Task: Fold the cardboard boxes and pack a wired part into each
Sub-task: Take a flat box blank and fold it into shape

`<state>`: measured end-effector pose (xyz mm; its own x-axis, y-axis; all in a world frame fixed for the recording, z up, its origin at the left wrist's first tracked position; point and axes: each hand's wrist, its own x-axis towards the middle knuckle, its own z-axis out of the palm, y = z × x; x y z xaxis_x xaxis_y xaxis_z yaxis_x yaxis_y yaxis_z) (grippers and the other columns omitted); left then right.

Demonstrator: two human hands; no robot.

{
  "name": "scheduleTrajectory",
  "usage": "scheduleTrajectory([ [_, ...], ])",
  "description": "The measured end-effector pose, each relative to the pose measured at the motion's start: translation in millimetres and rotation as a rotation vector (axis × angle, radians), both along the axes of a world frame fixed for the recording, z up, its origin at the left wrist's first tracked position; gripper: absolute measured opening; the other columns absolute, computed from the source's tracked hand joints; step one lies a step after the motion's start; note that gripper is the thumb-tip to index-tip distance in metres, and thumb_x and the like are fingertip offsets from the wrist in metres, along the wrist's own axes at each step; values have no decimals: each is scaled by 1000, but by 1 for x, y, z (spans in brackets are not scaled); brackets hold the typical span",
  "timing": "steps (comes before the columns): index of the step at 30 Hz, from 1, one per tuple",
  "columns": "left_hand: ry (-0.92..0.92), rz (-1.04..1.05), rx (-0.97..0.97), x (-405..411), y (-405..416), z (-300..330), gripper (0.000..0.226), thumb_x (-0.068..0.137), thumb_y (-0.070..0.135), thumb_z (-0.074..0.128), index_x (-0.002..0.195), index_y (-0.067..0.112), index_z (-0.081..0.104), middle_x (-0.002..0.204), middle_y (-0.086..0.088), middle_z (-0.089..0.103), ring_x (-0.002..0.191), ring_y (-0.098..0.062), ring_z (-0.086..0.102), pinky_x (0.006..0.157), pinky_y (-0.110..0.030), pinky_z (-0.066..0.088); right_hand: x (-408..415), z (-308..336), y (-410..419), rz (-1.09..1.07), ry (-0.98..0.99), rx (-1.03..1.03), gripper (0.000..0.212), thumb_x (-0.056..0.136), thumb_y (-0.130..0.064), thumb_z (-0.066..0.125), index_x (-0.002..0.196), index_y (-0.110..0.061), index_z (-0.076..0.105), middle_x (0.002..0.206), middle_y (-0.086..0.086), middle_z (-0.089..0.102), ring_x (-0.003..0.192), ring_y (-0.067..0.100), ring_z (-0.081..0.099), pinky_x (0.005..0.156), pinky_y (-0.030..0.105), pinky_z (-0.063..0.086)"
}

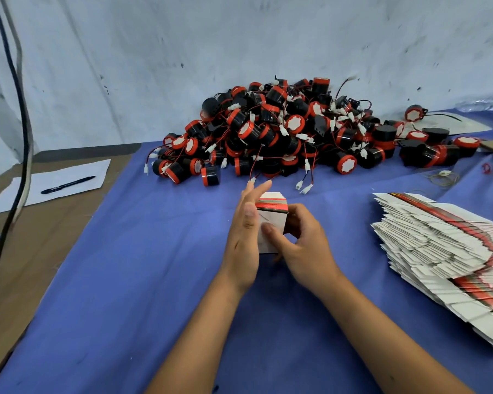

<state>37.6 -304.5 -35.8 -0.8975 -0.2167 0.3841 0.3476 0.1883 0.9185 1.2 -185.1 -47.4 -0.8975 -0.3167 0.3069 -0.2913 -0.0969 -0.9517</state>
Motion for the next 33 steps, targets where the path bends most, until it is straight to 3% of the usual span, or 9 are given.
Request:
scheduleTrajectory([
  [4,-70,11,186,-3,-4,1,60,97,74,24,146,51,49,161,5,44,150,-21,40,120,-53,36,0,-1,-2,-1,-57,-43,18,97,-14,69,112,-20,62,97,-4,75,90,18,73,51,32,58],
  [7,-147,-6,333,-5,-15,2,58,102,69,19,150,48,42,132,15,70,123,-13,66,100,-40,56,0,-1,-3,41,-104,-74,16,98,-12,66,112,-18,63,93,0,74,83,21,74,51,37,59],
  [9,-161,-6,345,-6,-17,1,59,99,69,27,149,42,46,136,1,69,127,-25,65,105,-47,53,1,-1,-4,41,-82,-40,15,98,-12,66,111,-17,62,92,-1,74,81,20,73,49,38,58],
  [15,-74,129,116,-9,-8,-1,49,91,72,38,131,51,55,138,6,62,123,-10,63,102,-30,53,1,3,2,124,-123,-59,19,99,-12,65,118,-18,64,99,7,74,88,26,72,49,39,56],
  [18,-179,207,199,-11,-17,0,44,101,67,31,116,45,67,116,6,76,105,-12,72,84,-25,58,2,7,6,342,-234,-147,37,92,-13,70,128,-13,61,109,17,70,87,25,65,55,32,55],
  [21,-288,276,310,-9,-24,-3,68,105,64,23,83,31,78,87,2,80,82,-15,74,74,-30,56,2,7,5,402,-265,-156,36,90,-8,72,124,-9,63,115,27,66,86,24,63,61,33,58],
  [24,-262,189,370,-6,-21,-2,65,94,78,30,87,37,80,96,-2,80,91,-21,74,89,-45,55,3,6,3,356,-228,-134,30,92,-2,69,120,-12,68,114,20,70,89,22,67,61,30,57],
  [29,-146,30,189,-6,-13,-3,79,81,85,43,148,42,49,142,4,64,127,-16,63,102,-39,55,2,5,4,188,-160,-55,35,92,8,60,115,-17,69,101,5,77,83,18,69,56,28,53],
  [33,-170,57,204,-7,-11,-2,68,87,78,37,152,56,36,156,-1,51,142,-26,51,115,-56,43,-2,8,10,315,-134,-42,39,89,3,71,123,-13,67,96,6,74,77,17,65,56,28,51],
])
